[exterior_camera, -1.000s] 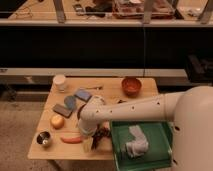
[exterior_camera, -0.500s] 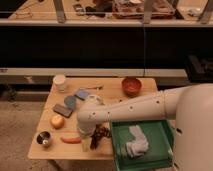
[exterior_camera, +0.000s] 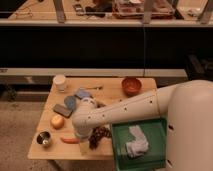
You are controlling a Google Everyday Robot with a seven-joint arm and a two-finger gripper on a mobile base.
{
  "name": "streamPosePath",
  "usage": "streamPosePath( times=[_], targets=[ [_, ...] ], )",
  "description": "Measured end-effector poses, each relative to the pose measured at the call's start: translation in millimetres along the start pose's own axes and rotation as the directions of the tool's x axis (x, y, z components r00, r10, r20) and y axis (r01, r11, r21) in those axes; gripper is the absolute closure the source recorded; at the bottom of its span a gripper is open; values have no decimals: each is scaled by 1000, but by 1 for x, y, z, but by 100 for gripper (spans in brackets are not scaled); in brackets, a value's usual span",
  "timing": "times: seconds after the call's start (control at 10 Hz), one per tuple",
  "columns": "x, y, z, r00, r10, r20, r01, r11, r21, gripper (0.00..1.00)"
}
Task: Place pepper in plastic cup
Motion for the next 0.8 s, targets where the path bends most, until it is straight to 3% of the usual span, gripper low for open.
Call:
streamPosePath(
  times=[0.5,0.8],
  targets=[
    [-4,-1,19,1000,22,-8,-22,999,-23,20],
    [0,-3,31,999,49,22,-48,997,-54,23]
  ],
)
